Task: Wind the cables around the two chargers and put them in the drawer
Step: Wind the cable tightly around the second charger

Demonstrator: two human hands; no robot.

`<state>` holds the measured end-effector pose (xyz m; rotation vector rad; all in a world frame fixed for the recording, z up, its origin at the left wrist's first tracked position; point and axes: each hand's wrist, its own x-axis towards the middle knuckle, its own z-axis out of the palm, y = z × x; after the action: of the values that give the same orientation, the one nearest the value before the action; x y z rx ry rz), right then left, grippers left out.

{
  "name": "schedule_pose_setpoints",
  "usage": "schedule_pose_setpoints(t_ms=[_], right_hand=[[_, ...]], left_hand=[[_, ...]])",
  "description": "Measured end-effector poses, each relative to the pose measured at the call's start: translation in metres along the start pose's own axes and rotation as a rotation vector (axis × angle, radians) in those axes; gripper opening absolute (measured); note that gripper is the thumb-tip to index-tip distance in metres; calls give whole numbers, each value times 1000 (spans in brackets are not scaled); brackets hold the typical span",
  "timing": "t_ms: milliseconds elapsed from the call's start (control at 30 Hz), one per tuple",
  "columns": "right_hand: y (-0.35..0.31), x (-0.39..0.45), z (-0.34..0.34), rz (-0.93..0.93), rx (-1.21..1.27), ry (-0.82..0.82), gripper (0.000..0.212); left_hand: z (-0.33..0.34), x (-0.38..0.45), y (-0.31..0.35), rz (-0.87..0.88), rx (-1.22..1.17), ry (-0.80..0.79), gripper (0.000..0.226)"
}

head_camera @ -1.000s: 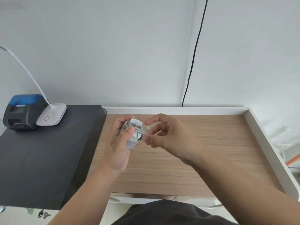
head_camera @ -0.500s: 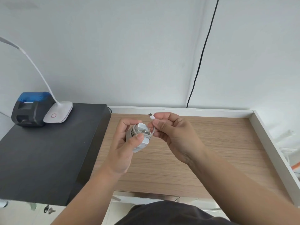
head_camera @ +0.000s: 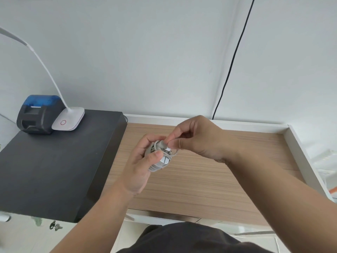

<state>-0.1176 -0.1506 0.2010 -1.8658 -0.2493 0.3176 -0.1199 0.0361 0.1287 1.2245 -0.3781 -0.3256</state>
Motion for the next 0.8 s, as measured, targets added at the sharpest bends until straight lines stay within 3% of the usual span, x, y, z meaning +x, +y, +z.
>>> schedule_pose_setpoints(t_ms=[167,333,533,667,800], right_hand=[[-3,4,8,-122,-58,60,19],[-4,11,4,-123,-166,-23,24],[-5,8,12,-241,-469,96,41],[0,2,18,-297,-592,99,53],[14,-6,18,-366,-533,112,50]], left_hand=[[-3,0,0,-61,-48,58,63],[-3,-1,0,-145,-64,58,43],[0,5,1,-195,-36,124,40],[2,7,-4,-222,-62,192,26],[4,7,-5,-243,-27,167,40]])
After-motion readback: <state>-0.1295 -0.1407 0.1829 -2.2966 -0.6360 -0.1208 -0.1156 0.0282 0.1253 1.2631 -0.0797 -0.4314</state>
